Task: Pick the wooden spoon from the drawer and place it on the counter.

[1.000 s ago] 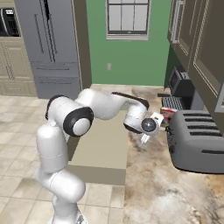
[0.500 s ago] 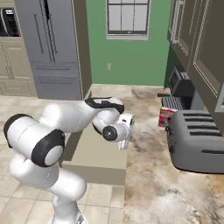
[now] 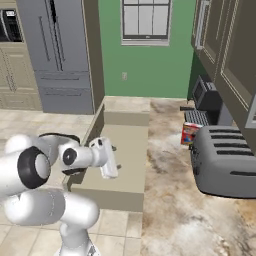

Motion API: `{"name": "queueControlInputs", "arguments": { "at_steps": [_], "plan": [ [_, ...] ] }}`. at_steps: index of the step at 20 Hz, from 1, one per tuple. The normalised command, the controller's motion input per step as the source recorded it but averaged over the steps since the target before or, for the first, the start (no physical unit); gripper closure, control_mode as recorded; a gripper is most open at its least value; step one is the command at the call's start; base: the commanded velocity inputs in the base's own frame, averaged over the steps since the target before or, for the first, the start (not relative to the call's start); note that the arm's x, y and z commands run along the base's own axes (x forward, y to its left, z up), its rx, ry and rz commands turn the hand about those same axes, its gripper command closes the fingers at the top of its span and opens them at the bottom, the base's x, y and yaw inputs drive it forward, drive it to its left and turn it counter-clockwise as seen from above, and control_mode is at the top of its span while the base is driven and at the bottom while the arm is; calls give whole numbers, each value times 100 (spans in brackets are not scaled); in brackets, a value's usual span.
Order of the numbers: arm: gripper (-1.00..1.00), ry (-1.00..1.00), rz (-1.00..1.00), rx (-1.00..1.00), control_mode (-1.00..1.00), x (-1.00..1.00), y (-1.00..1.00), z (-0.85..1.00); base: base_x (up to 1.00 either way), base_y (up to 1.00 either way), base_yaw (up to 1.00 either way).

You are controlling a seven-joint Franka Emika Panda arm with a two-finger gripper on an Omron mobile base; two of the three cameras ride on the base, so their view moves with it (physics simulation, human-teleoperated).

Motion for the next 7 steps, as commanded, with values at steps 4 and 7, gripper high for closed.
{"name": "queueControlInputs", "arguments": {
  "at_steps": [4, 7],
  "plan": [
    [-100, 76, 38, -38, -100, -25, 79, 100, 0, 0, 0],
    [-100, 73, 39, -24, -100, -13, 59, 100, 0, 0, 0]
  ]
}}
